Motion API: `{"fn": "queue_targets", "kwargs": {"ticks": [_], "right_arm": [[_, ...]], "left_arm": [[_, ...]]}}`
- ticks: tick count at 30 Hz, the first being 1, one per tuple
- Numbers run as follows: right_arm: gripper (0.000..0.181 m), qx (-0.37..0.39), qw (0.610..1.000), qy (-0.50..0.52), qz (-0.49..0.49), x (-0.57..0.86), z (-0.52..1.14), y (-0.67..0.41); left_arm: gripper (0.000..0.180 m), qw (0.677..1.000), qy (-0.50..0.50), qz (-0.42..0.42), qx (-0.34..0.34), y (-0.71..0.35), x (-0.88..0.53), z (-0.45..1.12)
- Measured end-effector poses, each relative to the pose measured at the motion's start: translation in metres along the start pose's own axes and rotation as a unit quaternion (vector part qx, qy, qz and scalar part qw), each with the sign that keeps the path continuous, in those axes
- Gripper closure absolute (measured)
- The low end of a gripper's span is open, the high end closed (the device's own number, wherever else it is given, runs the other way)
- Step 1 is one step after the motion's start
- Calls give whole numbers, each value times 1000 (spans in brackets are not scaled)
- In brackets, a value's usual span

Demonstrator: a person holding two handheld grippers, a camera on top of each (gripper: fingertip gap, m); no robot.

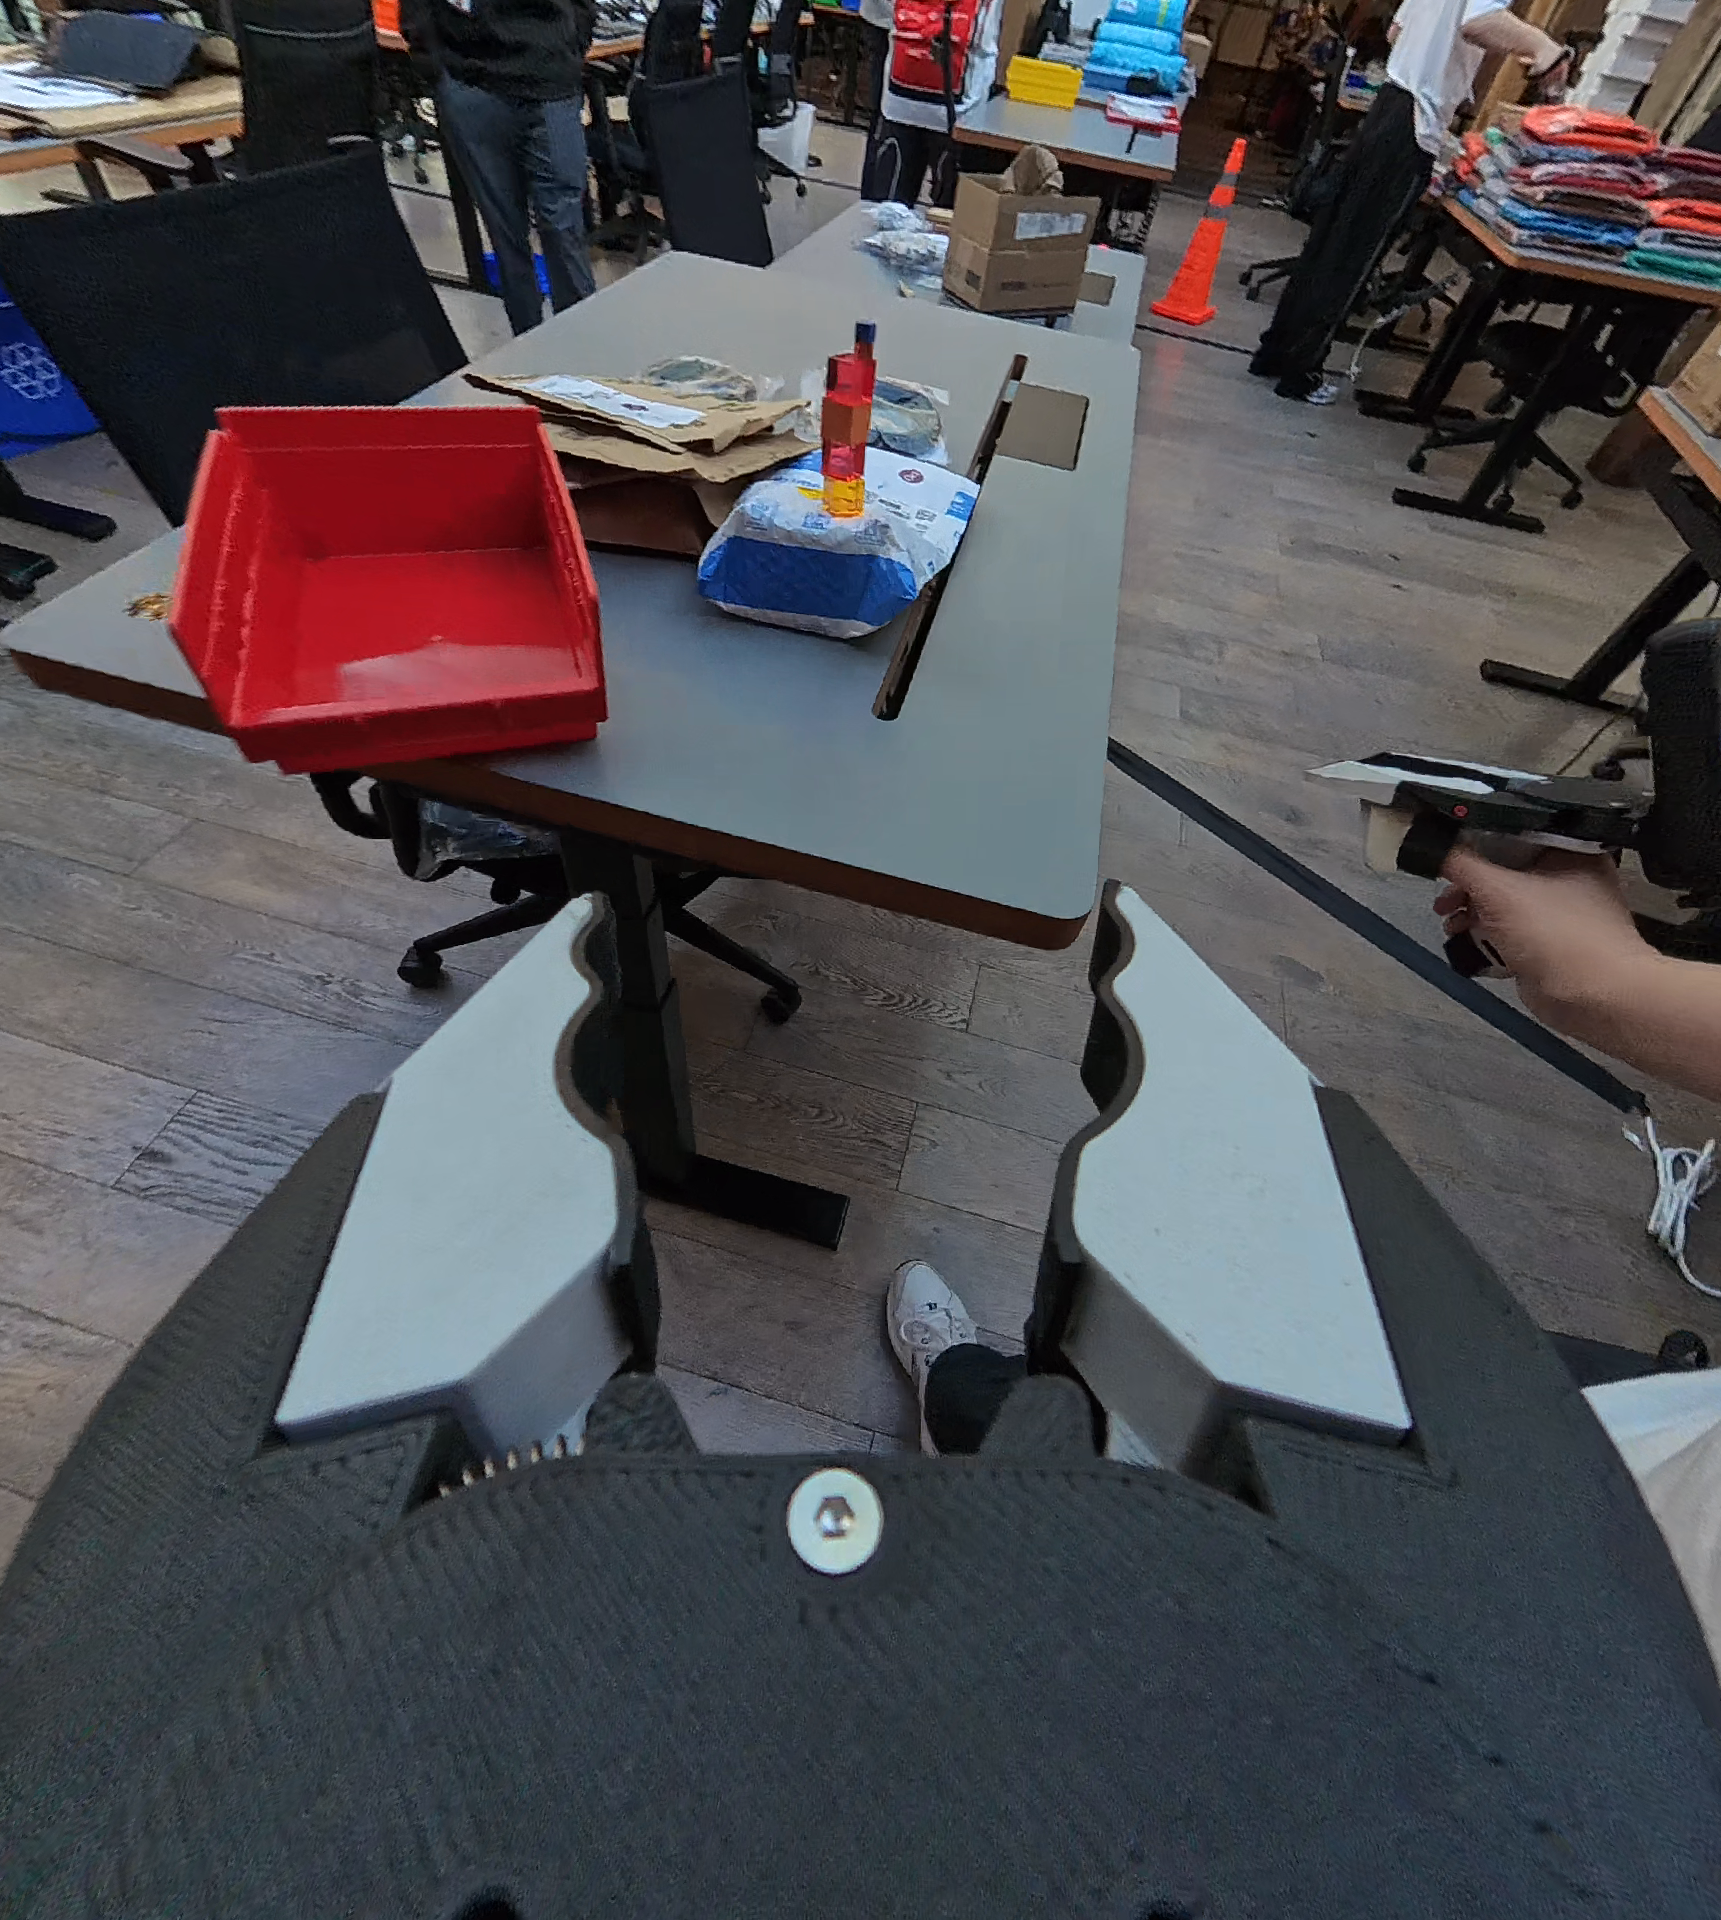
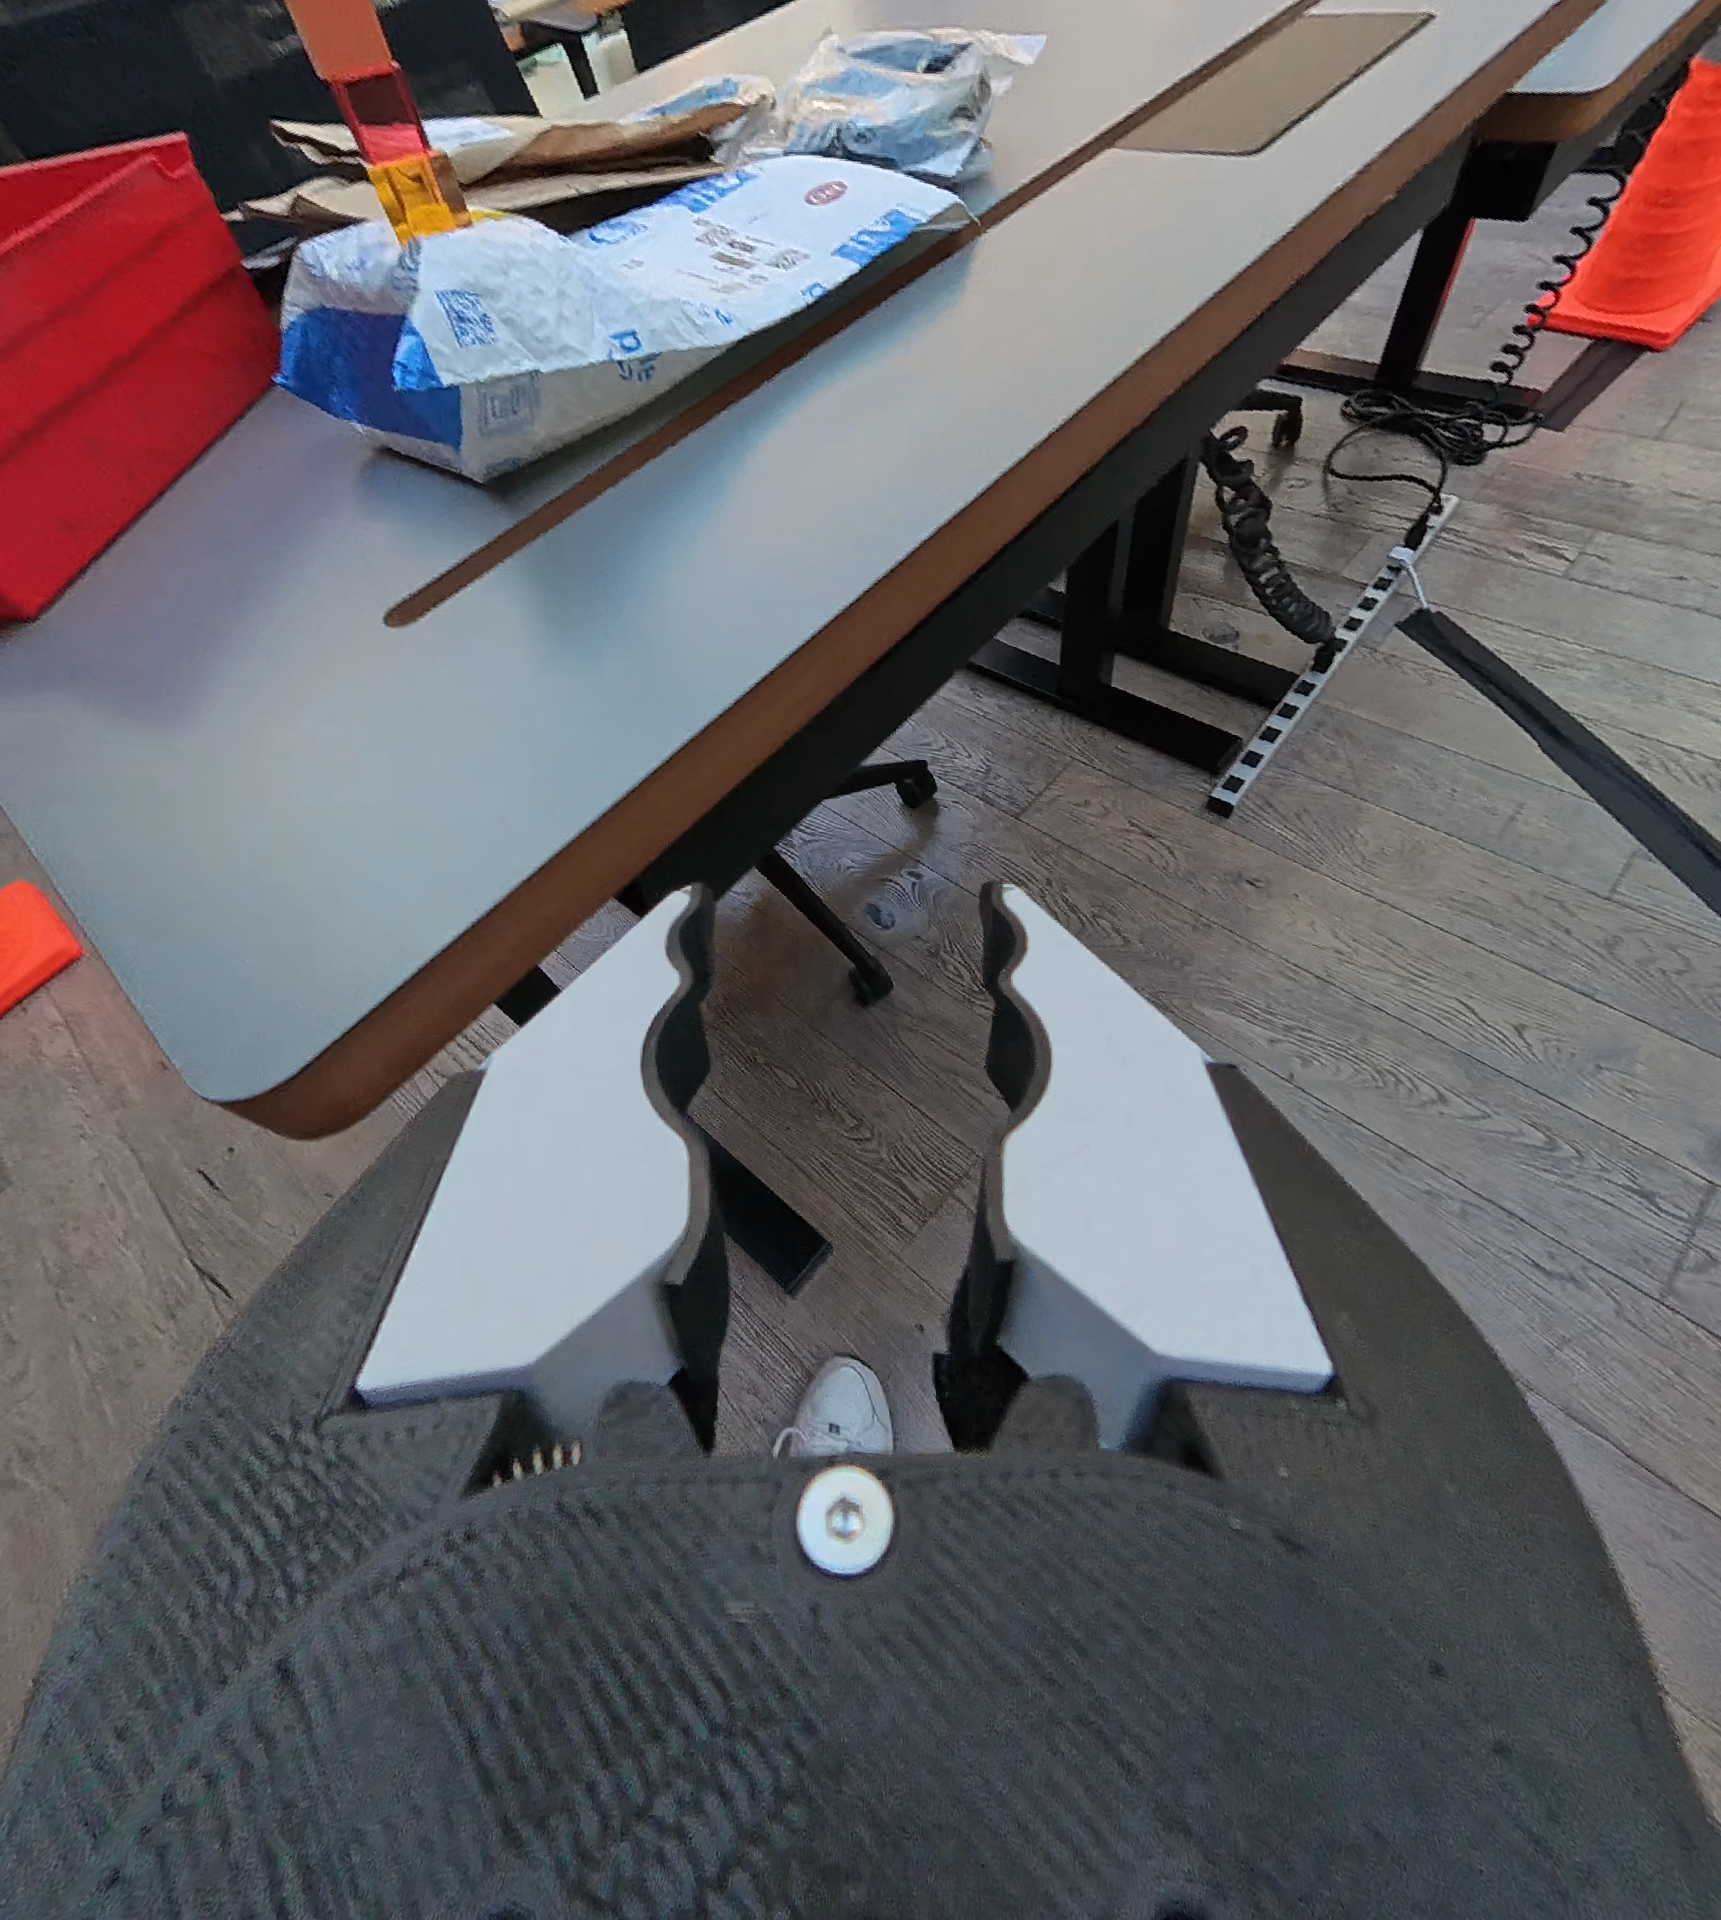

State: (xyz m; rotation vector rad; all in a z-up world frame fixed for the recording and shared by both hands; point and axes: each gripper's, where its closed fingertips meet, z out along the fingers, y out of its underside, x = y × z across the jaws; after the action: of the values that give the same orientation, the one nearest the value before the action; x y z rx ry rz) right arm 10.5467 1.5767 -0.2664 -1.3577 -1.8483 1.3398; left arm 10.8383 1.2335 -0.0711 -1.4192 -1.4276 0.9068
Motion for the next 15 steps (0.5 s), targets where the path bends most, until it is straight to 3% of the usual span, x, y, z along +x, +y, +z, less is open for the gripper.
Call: {"fn": "queue_targets", "kwargs": {"ticks": [5, 10, 15], "right_arm": [[119, 37, 997, -63, -35, -28, 53, -37], [117, 35, 990, -114, -73, -53, 119, -74], [117, 38, 982, -155, -98, -80, 188, -121]], "left_arm": [[96, 999, 34, 24, -9, -18, -12, 110], [100, 997, -19, 24, -70, 1, -81, 225], [95, 996, -62, -4, -63, 1, -154, 345]]}}
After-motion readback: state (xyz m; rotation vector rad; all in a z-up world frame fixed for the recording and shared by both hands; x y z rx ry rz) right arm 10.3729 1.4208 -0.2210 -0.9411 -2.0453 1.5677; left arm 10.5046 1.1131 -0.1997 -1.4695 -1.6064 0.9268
